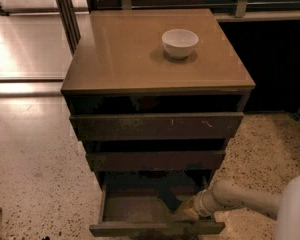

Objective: Pick sponge from bottom drawer and place on counter

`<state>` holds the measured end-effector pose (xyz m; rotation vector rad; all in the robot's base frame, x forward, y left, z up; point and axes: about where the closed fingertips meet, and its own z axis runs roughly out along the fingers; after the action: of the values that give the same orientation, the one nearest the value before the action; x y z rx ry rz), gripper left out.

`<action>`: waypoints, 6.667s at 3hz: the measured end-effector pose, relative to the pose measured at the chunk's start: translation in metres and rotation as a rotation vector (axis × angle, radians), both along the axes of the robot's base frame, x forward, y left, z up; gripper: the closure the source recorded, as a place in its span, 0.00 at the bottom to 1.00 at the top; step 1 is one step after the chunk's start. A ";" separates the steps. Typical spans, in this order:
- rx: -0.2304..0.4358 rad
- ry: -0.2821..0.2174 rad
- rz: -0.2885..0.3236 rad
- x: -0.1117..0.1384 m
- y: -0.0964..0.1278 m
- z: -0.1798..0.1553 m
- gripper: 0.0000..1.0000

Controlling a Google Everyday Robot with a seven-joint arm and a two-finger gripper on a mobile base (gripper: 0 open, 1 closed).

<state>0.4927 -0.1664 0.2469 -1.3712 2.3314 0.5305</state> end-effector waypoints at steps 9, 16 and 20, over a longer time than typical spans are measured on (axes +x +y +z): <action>0.042 -0.141 -0.055 0.086 0.047 -0.118 0.27; 0.060 0.015 0.100 0.046 0.076 -0.023 1.00; 0.023 -0.138 0.192 0.021 0.129 0.128 1.00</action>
Offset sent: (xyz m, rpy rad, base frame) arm 0.0328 0.0454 -0.0472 0.0653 -0.1573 -0.0121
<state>0.5139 -0.0373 0.3751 -1.5788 2.0919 0.4990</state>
